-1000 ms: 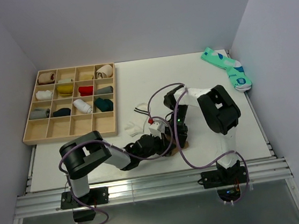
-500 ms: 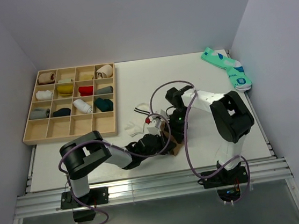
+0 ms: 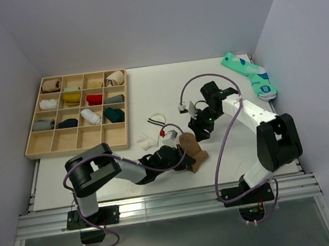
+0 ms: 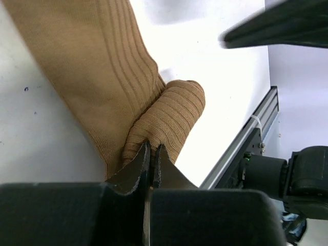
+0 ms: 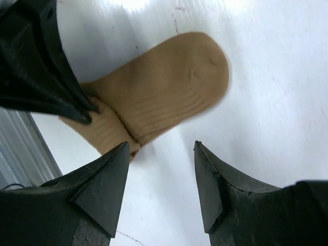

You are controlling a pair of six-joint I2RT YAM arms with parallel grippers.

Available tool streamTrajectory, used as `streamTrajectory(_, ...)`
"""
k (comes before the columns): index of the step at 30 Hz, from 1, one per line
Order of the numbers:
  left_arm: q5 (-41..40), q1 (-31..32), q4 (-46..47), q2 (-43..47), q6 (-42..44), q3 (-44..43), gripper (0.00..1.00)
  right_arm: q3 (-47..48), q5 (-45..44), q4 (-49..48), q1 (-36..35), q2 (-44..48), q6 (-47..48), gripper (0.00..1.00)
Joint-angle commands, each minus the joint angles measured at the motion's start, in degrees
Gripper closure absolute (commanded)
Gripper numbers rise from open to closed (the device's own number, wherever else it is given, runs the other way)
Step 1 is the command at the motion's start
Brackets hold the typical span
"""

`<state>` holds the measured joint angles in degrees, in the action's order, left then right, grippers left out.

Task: Roll the socks
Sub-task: Roll the sock at the center of the board.

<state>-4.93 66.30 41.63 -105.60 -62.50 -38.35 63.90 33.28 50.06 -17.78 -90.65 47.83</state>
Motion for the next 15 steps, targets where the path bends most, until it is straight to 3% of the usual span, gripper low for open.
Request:
streamTrajectory(1, 4.4, -0.38, -13.93, -0.75, -1.66, 1.09, 1.0, -2.19, 3.02, -0.14, 2.22, 5.3, 3.57, 0.39)
streamTrajectory(8, 13.88, -5.21, -22.11, -0.13, -4.03, -3.04, 1.0, -13.95, 1.97, -5.14, 3.1, 17.24, 8.59, 0.39)
streamTrajectory(15, 24.61, -10.4, -32.04, -3.38, 0.0, -9.55, 1.0, -21.27, 3.28, -7.08, 3.1, 24.82, 16.49, 0.38)
